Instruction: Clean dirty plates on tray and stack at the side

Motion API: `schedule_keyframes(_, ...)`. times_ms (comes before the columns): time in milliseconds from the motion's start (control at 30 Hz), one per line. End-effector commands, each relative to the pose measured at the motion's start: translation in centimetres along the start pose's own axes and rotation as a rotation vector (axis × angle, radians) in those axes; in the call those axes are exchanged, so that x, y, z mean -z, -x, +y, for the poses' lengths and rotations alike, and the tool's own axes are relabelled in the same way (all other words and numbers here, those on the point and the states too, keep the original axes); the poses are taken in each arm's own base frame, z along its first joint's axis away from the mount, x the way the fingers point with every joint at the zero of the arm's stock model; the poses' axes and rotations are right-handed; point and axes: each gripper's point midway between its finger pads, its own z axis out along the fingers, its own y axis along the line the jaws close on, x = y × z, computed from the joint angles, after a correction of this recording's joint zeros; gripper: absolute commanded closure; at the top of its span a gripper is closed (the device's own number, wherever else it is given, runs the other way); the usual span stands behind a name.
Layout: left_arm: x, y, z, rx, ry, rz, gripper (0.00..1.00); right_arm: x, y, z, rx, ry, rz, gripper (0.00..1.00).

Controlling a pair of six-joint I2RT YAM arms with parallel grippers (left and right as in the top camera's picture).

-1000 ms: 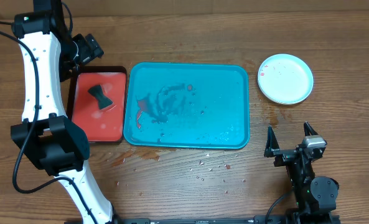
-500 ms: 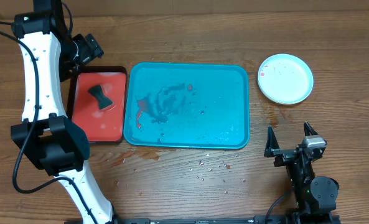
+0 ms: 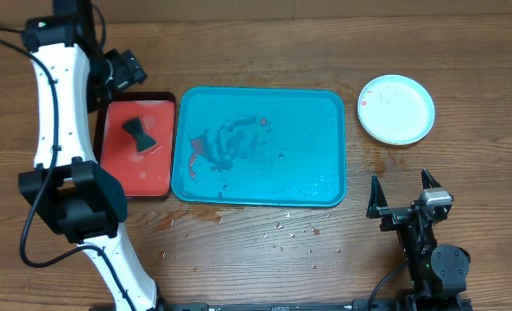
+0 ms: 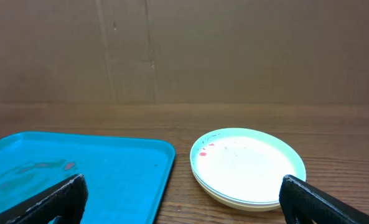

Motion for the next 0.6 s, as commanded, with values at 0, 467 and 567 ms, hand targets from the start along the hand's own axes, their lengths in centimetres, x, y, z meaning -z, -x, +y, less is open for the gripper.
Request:
schedule_keyframes(0, 4.1, 0.0, -1.1, -0.080, 0.004, -0.116, 0.00, 0.0, -0.1, -0.3, 0.001, -0.014, -0.006, 0.00)
schedule_keyframes(467, 13.3, -2.3, -0.7, -0.108, -0.032, -0.346, 0.00, 0.0, -0.1, -0.3, 0.001, -0.014, -0.006, 0.00)
schedule_keyframes(567, 12.9, -3.8, -0.2, -0.145, -0.034, -0.364, 0.00, 0.0, -0.1, -0.3, 0.001, -0.014, -0.006, 0.00)
